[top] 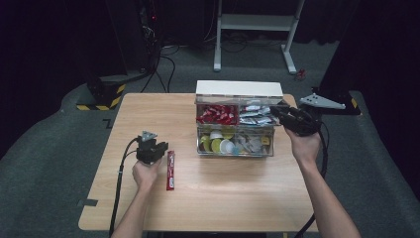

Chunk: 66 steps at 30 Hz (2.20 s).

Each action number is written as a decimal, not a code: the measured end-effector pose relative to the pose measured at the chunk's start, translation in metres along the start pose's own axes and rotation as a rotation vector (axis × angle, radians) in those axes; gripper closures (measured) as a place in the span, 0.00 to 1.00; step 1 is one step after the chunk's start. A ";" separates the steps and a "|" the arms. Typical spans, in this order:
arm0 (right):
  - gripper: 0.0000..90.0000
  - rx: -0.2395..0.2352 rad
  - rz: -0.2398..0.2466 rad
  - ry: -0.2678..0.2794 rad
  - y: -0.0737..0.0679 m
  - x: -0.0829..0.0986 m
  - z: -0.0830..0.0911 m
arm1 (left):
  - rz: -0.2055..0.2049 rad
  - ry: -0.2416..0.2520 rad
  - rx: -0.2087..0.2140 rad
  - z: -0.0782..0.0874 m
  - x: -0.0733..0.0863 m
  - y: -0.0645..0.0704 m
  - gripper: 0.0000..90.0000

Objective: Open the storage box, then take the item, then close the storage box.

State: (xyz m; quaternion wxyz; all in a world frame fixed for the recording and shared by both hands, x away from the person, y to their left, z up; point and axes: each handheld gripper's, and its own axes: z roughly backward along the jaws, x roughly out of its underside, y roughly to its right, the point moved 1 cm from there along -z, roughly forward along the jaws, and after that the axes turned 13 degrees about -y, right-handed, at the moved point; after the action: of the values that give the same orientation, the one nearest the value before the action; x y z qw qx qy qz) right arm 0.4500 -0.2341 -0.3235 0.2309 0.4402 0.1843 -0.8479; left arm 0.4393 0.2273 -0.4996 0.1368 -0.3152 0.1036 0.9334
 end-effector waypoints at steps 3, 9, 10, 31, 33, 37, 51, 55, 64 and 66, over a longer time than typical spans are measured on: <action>0.74 -0.002 -0.001 0.002 0.000 0.000 0.000 | -0.007 -0.004 -0.023 0.001 0.002 0.000 0.80; 0.74 -0.005 -0.005 0.005 0.001 0.001 0.000 | -0.014 -0.021 -0.054 0.002 0.007 0.001 0.69; 0.74 -0.005 -0.006 0.006 0.001 0.001 0.000 | -0.017 -0.024 -0.057 0.002 0.008 0.001 0.68; 0.74 -0.008 -0.009 0.012 0.001 0.002 0.000 | -0.010 -0.064 -0.135 0.008 0.040 -0.006 0.55; 0.74 -0.009 -0.010 0.013 0.001 0.002 0.000 | -0.004 -0.061 -0.138 0.008 0.042 -0.007 0.54; 0.74 -0.008 -0.009 0.012 0.001 0.002 0.000 | -0.016 -0.070 -0.153 0.007 0.046 -0.006 0.53; 0.74 -0.015 -0.011 0.020 0.002 0.005 0.002 | 0.010 -0.057 -0.156 0.007 0.059 -0.005 0.48; 0.73 -0.013 -0.012 0.013 0.003 0.008 0.002 | 0.015 -0.034 -0.151 0.006 0.063 -0.005 0.45; 0.73 -0.016 -0.024 0.020 0.003 0.014 0.003 | 0.016 -0.037 -0.151 0.005 0.061 -0.007 0.41; 0.73 -0.012 -0.027 0.017 0.005 0.017 0.003 | 0.016 -0.037 -0.151 0.005 0.061 -0.007 0.40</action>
State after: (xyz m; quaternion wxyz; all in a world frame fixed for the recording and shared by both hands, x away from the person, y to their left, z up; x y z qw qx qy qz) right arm 0.4420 -0.2433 -0.3361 0.2205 0.4436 0.1972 -0.8460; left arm 0.3920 0.2464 -0.5341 0.1071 -0.3063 0.0328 0.9453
